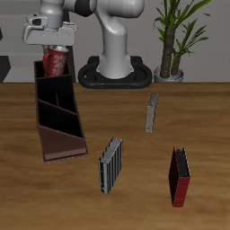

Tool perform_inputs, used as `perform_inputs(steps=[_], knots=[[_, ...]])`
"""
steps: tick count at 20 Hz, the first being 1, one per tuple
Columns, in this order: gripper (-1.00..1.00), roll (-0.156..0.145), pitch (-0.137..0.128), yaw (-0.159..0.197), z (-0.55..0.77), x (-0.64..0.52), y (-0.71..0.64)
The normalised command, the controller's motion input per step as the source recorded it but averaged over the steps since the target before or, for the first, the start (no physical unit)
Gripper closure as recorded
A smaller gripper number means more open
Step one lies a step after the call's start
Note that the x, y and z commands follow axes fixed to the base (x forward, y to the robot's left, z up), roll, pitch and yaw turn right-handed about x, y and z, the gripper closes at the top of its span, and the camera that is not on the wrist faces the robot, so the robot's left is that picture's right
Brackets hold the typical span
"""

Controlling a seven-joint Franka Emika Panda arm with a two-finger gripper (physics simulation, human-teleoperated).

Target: Place the red mug into the right desk caddy's right compartment

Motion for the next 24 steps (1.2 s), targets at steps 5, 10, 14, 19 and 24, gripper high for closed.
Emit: perform_inputs(steps=[5, 10, 14, 19, 24], knots=[[1.00, 0.000, 0.036, 0.025, -0.18, 0.03, -0.03], [1.00, -0.027, 0.054, 0.017, -0.27, 0.01, -0.10], [1.00, -0.033, 0.059, 0.033, -0.30, 0.12, -0.16], [1.00, -0.026, 0.039, 0.006, -0.11, 0.01, -0.10], [1.00, -0.040, 0.009, 0.008, 0.02, 0.03, -0.17]])
